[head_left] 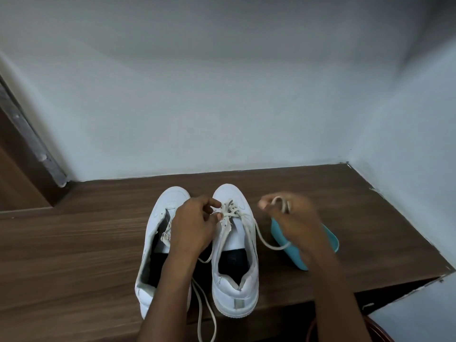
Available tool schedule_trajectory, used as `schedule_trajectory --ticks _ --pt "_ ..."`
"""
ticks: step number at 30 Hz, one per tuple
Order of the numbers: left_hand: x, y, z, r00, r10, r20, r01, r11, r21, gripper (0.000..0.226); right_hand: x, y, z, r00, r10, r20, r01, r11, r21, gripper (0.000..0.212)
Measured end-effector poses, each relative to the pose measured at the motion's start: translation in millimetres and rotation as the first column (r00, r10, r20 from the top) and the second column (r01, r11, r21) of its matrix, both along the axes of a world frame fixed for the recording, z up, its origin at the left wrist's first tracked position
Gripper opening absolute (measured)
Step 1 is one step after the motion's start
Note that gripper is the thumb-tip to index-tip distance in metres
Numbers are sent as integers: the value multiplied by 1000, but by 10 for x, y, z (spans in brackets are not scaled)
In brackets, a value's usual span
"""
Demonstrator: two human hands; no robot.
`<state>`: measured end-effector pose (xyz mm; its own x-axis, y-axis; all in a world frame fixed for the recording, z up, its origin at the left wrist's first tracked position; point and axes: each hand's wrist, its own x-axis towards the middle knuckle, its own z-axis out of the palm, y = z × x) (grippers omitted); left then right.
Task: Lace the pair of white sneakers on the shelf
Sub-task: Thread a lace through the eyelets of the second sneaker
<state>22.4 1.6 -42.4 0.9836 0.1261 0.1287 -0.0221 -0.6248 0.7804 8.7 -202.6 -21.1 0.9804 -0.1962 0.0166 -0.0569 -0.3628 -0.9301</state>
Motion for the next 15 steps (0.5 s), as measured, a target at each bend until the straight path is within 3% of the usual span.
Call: schedule_trajectory --ticks 4,7,11,15 --pt "-17 -32 -3 999 -5 -33 4 1000 -31 11 124 217 -219 988 134 -78 -154 916 -370 21" --pt "-7 -5 -8 999 11 -49 -13 999 -42 11 153 230 -271 989 142 -45 -148 898 -413 44" --pt "-25 16 24 983 -67 -171 44 990 -132 35 118 221 -232 993 118 4 -111 947 -302 32" --pt "-55 7 69 946 -157 -285 121 983 -137 65 53 176 -123 995 103 -2 -103 995 19 15"
